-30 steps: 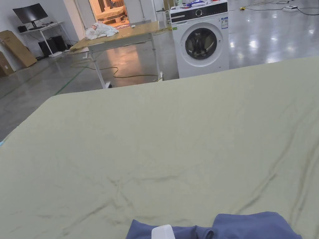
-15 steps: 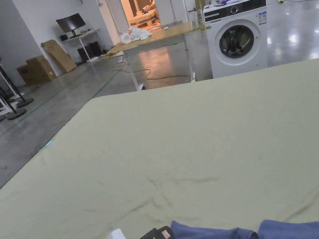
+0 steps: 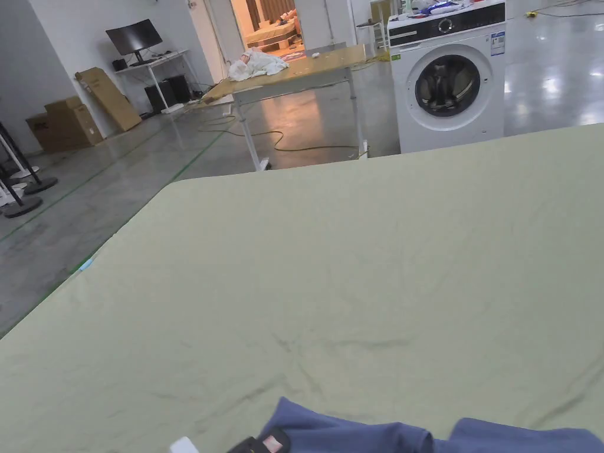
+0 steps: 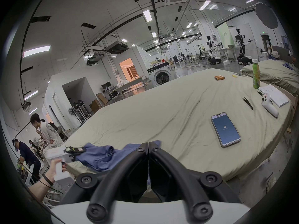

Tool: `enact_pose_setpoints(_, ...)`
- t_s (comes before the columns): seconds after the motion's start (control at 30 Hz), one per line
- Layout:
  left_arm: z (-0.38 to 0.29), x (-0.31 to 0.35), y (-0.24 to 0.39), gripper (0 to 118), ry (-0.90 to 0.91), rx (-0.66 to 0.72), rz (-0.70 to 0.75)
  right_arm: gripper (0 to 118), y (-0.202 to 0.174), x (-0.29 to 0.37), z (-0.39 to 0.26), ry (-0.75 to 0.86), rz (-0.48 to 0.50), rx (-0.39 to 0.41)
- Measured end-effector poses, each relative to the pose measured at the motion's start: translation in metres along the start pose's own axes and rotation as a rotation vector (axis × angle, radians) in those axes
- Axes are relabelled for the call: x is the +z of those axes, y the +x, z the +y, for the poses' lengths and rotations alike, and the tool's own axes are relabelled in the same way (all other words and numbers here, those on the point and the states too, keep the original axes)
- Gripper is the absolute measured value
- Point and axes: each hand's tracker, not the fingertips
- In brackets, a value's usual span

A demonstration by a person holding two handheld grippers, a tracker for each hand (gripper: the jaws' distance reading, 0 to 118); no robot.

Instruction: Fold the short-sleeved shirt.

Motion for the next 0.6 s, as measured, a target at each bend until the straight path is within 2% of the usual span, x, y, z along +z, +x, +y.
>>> enact_pose_setpoints(0.13, 0.025, 0.04, 0.054, 4, 0.053, -0.303, 0.136, 0, 0.0, -0.009, 0.0, 0.0, 0.022, -0.013)
enact_pose_setpoints(0.23, 0.016, 0.042, 0.087, 5, 0.09, -0.344, 0.093, 0, -0.005, -0.016, 0.0, -0.007, 0.027, -0.008)
enact_pose_setpoints(0.43, -0.062, -0.041, 0.147, 5, -0.194, -0.467, -0.093, 0, -0.016, -0.01, 0.002, -0.001, 0.039, 0.042)
enact_pose_setpoints(0.57, -0.123, -0.102, 0.166, 6, -0.33, -0.558, -0.051, 0, -0.016, 0.001, -0.001, 0.002, -0.013, 0.048)
enact_pose_setpoints(0.6, -0.134, -0.111, 0.171, 9, -0.367, -0.592, -0.039, 0, -0.015, 0.006, -0.003, 0.002, -0.029, 0.053)
